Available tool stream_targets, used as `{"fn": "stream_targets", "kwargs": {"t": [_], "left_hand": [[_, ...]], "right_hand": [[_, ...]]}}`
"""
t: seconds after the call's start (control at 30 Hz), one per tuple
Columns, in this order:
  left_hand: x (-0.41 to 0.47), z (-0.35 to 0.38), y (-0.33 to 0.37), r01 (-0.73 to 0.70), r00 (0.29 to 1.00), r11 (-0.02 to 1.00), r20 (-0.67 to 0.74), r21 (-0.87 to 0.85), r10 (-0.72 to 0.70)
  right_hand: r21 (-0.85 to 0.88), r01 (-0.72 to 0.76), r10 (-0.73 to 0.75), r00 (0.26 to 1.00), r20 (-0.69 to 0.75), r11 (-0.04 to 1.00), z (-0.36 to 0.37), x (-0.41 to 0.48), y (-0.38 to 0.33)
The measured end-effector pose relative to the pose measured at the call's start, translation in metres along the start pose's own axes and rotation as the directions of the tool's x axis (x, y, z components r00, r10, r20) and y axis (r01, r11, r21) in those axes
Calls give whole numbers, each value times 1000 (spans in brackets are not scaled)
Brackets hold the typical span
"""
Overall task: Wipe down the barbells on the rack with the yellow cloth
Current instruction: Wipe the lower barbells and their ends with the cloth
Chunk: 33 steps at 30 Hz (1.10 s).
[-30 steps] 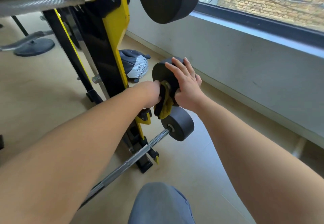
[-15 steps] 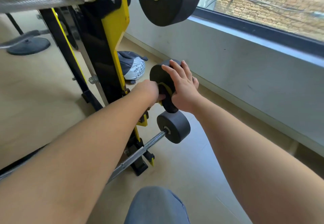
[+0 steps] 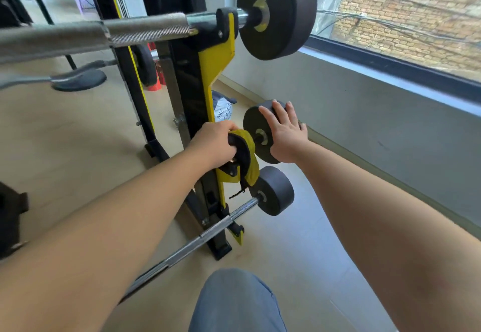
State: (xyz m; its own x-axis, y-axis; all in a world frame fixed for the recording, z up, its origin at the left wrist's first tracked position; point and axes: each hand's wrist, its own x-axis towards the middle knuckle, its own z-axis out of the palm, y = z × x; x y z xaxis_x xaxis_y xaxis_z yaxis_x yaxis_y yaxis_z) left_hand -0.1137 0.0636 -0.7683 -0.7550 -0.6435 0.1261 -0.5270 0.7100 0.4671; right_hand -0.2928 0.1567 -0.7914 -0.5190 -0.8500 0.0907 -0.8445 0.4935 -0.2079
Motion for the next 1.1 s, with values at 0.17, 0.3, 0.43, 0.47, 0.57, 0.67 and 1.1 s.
{"fn": "stream_targets", "kwargs": {"t": [0.17,0.3,0.43,0.47,0.57,0.67,1.1], "left_hand": [[-35,-13,-20,-6,993,994,-119,-111,-7],[-62,-27,-46,68,982,996,-174,-62,-78],[-88,-50,-81,223,946,975,-244,8,-215],[-96,-56,-92,248,940,967,-256,57,-226],[-124,-70,-125,302,939,937,-228,177,-259],[-152,-79,-154,338,934,922,-188,188,-304],[-240,-98,-236,481,845,851,-370,209,-386]], "right_hand": [[171,-126,116,991,68,977,-11,-16,-43],[266,186,-177,982,-59,946,0,-45,-83],[275,415,-424,905,-30,867,16,-67,-126],[222,455,-464,886,-11,863,23,-68,-136],[46,513,-515,851,101,857,50,-69,-165],[23,498,-497,859,125,867,64,-79,-189],[-32,718,-701,688,185,696,96,-110,-356]]}}
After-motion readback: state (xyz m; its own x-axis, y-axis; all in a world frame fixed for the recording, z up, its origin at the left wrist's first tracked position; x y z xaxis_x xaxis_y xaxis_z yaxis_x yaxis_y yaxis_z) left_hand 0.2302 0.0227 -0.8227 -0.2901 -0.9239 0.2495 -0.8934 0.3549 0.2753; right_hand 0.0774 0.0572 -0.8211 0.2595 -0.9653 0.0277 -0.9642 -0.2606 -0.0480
